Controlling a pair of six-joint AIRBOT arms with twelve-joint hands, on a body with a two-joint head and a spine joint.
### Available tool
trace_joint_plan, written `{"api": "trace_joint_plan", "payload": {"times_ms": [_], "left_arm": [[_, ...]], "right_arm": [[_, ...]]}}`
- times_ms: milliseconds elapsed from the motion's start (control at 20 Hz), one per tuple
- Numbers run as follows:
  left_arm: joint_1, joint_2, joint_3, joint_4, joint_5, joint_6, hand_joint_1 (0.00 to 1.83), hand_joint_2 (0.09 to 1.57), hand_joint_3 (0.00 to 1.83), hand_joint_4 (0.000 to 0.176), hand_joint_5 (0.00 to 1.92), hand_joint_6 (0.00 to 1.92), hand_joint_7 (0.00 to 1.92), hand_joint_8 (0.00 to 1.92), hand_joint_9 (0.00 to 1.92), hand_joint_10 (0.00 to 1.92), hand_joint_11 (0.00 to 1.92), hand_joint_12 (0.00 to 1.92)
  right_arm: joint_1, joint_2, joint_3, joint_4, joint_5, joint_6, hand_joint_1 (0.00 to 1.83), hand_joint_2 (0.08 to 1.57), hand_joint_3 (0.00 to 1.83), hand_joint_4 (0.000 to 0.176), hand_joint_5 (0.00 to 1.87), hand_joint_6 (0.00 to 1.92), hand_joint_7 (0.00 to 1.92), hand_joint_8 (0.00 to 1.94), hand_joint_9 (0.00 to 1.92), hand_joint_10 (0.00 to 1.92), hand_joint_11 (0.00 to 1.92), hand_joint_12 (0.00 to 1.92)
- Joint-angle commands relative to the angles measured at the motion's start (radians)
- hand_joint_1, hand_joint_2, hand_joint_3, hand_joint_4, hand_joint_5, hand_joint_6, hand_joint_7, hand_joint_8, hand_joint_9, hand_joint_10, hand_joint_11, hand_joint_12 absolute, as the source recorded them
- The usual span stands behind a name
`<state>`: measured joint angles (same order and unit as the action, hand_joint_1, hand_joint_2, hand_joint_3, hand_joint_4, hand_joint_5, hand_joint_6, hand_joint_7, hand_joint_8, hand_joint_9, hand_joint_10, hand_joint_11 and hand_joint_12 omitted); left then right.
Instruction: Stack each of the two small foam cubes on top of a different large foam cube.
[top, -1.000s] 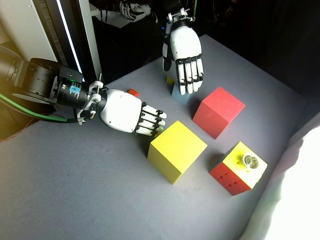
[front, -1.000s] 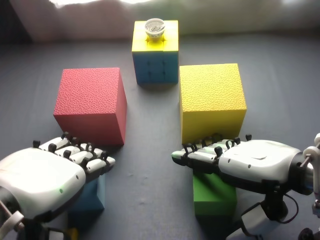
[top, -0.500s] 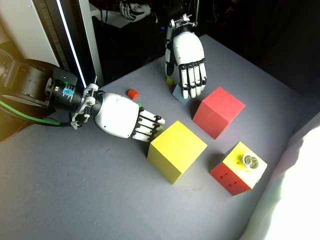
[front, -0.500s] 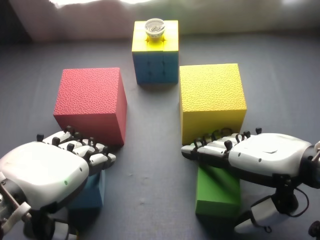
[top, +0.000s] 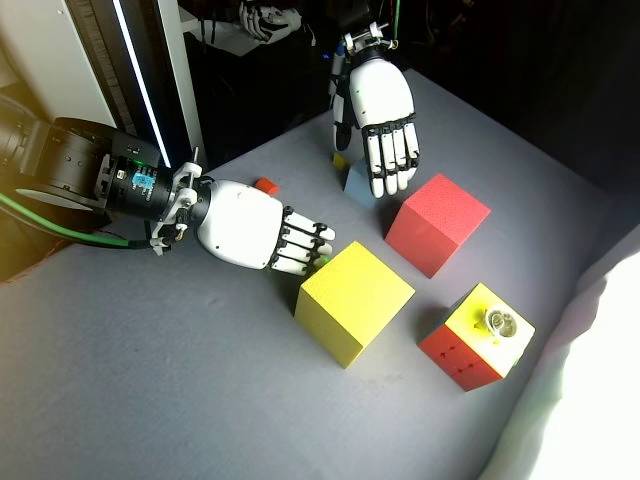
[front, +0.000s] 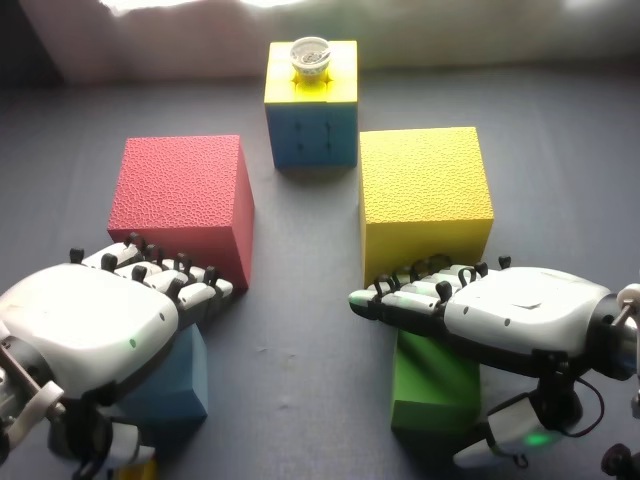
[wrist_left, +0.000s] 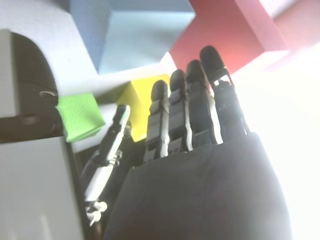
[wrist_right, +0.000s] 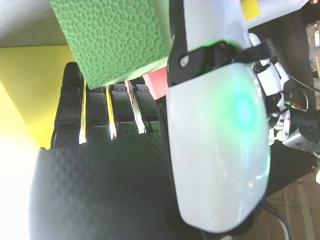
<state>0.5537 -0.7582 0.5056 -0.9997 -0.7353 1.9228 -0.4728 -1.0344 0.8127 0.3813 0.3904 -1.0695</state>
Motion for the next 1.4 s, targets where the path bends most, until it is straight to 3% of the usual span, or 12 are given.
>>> {"api": "trace_joint_plan", "payload": {"times_ms": [0, 100, 250, 350, 500, 950, 1250, 1350], "left_arm": [[-0.005, -0.002, 0.002, 0.035, -0.070, 0.011, 1.22, 0.89, 0.00, 0.000, 0.22, 0.01, 0.23, 0.01, 0.19, 0.00, 0.00, 0.90], [-0.001, -0.011, 0.008, 0.032, -0.069, 0.017, 1.21, 0.90, 0.00, 0.000, 0.23, 0.01, 0.21, 0.00, 0.16, 0.00, 0.00, 0.84], [0.002, -0.022, 0.021, 0.030, -0.063, 0.027, 1.19, 0.89, 0.00, 0.000, 0.21, 0.00, 0.21, 0.00, 0.18, 0.01, 0.00, 0.91], [0.002, -0.027, 0.031, 0.028, -0.057, 0.030, 1.22, 0.91, 0.01, 0.000, 0.23, 0.01, 0.20, 0.00, 0.13, 0.01, 0.00, 0.78], [0.003, -0.037, 0.045, 0.027, -0.056, 0.030, 1.19, 0.87, 0.00, 0.000, 0.21, 0.00, 0.19, 0.00, 0.15, 0.01, 0.00, 0.87], [0.003, -0.068, 0.074, -0.005, -0.056, 0.051, 1.06, 0.89, 0.00, 0.000, 0.14, 0.00, 0.12, 0.00, 0.11, 0.00, 0.00, 0.83], [0.005, -0.090, 0.091, -0.020, -0.056, 0.061, 1.08, 0.90, 0.00, 0.000, 0.13, 0.00, 0.11, 0.00, 0.11, 0.01, 0.00, 0.86], [0.006, -0.096, 0.095, -0.030, -0.056, 0.071, 1.09, 0.90, 0.00, 0.000, 0.15, 0.01, 0.13, 0.01, 0.10, 0.01, 0.00, 0.77]], "right_arm": [[0.002, 0.003, -0.003, -0.012, 0.088, 0.007, 1.24, 0.88, 0.00, 0.000, 0.00, 0.00, 0.00, 0.00, 0.00, 0.00, 0.00, 0.23], [0.000, 0.003, -0.005, -0.012, 0.086, 0.008, 1.25, 0.89, 0.01, 0.000, 0.00, 0.00, 0.00, 0.00, 0.00, 0.00, 0.00, 0.21], [-0.006, 0.002, -0.006, -0.013, 0.086, 0.008, 1.25, 0.91, 0.01, 0.000, 0.00, 0.00, 0.00, 0.00, 0.00, 0.00, 0.00, 0.18], [-0.007, 0.002, -0.006, -0.013, 0.085, 0.008, 1.22, 0.91, 0.00, 0.000, 0.00, 0.00, 0.00, 0.00, 0.00, 0.00, 0.00, 0.16], [-0.008, 0.002, -0.006, -0.013, 0.085, 0.008, 1.21, 0.91, 0.00, 0.000, 0.00, 0.00, 0.00, 0.00, 0.00, 0.00, 0.00, 0.17], [-0.008, 0.002, -0.007, -0.013, 0.085, 0.008, 1.22, 0.90, 0.00, 0.000, 0.00, 0.00, 0.00, 0.00, 0.00, 0.00, 0.00, 0.14], [-0.009, 0.003, -0.007, -0.017, 0.087, 0.008, 1.22, 0.86, 0.00, 0.000, 0.00, 0.00, 0.00, 0.00, 0.00, 0.00, 0.00, 0.12], [-0.009, 0.003, -0.007, -0.022, 0.089, 0.008, 1.23, 0.89, 0.00, 0.000, 0.00, 0.00, 0.00, 0.00, 0.00, 0.00, 0.00, 0.12]]}}
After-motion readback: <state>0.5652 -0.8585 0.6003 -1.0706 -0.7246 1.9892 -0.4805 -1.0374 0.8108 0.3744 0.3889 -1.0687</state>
